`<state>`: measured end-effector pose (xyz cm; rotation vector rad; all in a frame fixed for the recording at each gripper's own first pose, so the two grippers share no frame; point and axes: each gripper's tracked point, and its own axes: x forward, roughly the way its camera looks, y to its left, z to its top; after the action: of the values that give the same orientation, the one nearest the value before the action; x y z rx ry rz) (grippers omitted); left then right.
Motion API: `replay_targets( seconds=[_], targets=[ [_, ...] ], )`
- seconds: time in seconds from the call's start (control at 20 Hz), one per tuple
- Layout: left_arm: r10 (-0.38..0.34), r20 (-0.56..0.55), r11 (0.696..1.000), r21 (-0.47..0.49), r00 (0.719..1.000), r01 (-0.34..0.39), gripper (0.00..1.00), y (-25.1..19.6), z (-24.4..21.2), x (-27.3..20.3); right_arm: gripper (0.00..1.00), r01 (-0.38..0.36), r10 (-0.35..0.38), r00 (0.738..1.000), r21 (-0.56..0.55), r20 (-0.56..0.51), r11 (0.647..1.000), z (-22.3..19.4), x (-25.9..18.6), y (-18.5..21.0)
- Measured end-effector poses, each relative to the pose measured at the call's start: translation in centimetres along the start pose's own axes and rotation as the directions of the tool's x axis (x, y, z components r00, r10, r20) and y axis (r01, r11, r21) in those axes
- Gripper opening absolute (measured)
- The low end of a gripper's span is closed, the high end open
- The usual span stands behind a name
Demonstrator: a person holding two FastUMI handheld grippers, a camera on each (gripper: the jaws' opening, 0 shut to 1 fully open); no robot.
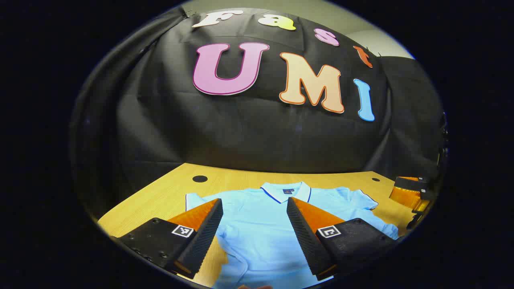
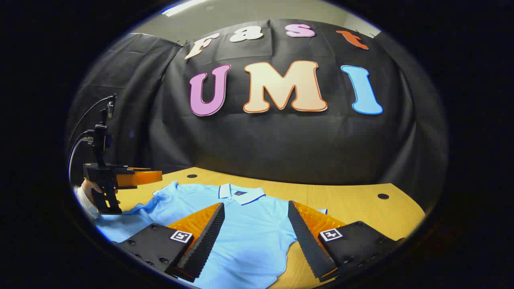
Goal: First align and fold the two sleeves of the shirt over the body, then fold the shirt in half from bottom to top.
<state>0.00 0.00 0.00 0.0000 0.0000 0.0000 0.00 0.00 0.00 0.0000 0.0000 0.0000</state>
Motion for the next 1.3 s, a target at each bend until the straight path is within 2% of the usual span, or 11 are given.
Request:
replay_targets(
  seconds=[0.15, 1.0, 1.3],
  targets=[
    [0.002, 0.014, 1.0, -0.002, 1.0, -0.002, 0.95, 0.0, 0.7, -0.2, 0.99, 0.001, -0.001, 1.0, 0.032, -0.009, 0.999, -0.2, 0.0, -0.3],
    [-0.01, 0.077, 1.0, -0.005, 0.997, 0.011, 0.95, -0.2, 2.7, -1.6, 1.0, 0.005, -0.005, 1.0, 0.011, -0.001, 1.0, 0.0, -0.4, -0.5],
    [-0.025, 0.052, 1.0, -0.015, 0.998, 0.026, 0.95, -0.7, 1.9, -1.7, 0.99, 0.076, -0.074, 0.996, 0.028, -0.051, 0.997, 0.1, 0.2, -2.9]
  ],
)
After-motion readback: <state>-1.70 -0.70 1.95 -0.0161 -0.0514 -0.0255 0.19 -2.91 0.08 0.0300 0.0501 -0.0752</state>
